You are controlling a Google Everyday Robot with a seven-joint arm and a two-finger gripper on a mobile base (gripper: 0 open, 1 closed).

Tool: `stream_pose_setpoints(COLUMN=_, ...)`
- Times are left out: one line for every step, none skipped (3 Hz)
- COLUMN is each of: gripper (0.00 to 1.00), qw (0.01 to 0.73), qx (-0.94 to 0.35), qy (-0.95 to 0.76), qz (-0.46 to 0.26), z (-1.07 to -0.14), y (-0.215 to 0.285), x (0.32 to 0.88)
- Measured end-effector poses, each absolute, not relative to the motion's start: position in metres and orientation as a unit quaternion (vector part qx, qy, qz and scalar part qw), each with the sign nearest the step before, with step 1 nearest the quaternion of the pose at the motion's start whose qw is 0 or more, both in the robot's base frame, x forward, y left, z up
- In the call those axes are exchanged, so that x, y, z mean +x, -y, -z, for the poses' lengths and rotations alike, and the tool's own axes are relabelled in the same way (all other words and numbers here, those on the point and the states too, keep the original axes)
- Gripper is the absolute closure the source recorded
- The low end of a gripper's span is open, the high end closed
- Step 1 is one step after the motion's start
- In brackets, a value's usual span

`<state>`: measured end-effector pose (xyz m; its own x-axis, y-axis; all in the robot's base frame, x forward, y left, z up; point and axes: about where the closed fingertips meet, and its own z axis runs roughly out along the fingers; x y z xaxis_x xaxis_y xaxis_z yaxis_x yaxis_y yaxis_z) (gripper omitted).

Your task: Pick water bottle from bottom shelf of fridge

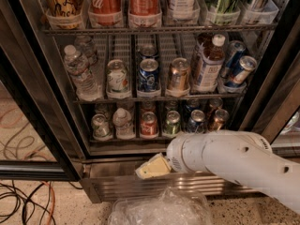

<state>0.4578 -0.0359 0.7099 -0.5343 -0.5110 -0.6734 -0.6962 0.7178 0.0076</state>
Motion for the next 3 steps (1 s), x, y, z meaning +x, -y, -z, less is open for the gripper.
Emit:
stream_pose_setpoints(gripper=0.00, qw=0.334, qx=-0.348, qy=-0.865, qz=-0.139, z=-0.710, y=0.036, x=0.458)
stream_pose_setpoints(gripper=0.00, qw=0.353, qx=-0.337, qy=-0.859, qz=-0.156, z=-0.704, y=0.025, x=0.468)
stream_pose_setpoints(gripper=0.00, qw=0.375, qx=-0.297, qy=-0.858, qz=-0.183, z=-0.682, y=0.008, x=0.466)
